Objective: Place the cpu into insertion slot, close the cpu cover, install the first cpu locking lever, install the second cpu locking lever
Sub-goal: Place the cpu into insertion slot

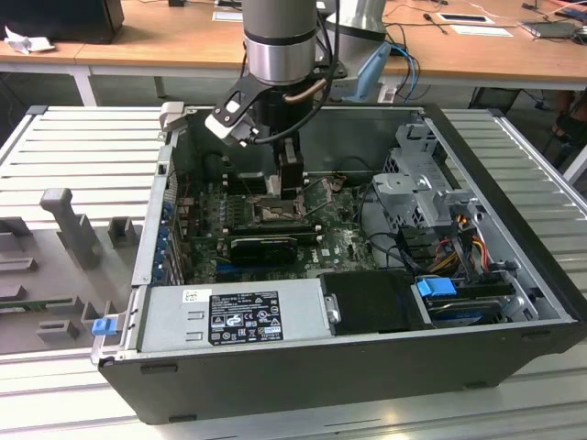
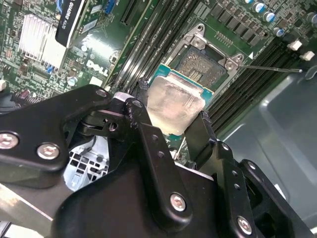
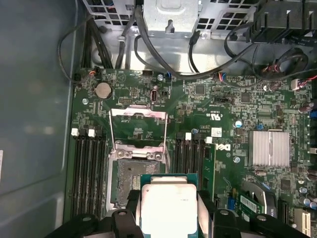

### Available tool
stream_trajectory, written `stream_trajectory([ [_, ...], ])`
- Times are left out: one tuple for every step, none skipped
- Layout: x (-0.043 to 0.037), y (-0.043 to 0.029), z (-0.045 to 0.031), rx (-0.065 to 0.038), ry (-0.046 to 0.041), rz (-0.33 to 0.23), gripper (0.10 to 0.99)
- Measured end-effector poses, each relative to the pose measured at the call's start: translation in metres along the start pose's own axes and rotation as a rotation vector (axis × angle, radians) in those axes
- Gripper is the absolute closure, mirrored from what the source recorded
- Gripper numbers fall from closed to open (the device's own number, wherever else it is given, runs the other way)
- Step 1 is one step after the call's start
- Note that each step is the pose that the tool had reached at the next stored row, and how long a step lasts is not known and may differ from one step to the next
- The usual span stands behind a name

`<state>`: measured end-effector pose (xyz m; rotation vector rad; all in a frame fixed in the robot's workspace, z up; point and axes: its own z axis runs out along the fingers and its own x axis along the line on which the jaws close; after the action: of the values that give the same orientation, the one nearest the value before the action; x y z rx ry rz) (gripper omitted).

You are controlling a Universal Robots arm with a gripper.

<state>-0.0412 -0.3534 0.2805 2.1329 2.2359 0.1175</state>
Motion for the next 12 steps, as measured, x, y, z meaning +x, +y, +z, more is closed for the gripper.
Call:
stream_trajectory([
  [0.0,-0.0003,0.0009,0.0,0.0,0.0,0.545],
  [0.0,-0.0004,0.0015,0.0,0.0,0.001,0.545],
  [0.0,-0.0004,0.002,0.0,-0.001,0.01,0.545],
  [0.0,-0.0005,0.0026,0.0,-0.0024,0.027,0.545],
  [0.0,-0.0005,0.003,-0.001,-0.003,0.035,0.545],
  [0.0,-0.0006,0.0036,-0.001,-0.0031,0.036,0.545],
  [0.0,-0.0006,0.0045,-0.001,-0.003,0.036,0.545],
  [-0.0001,-0.0007,0.0056,-0.001,-0.0031,0.036,0.545],
  [-0.0001,-0.001,0.0078,-0.001,-0.0026,0.036,0.545],
  [-0.0001,-0.0011,0.0092,-0.001,-0.0025,0.036,0.545],
  [-0.0001,-0.0013,0.0102,-0.001,-0.0026,0.036,0.545],
  [-0.0001,-0.0013,0.0109,-0.001,-0.0025,0.036,0.545],
])
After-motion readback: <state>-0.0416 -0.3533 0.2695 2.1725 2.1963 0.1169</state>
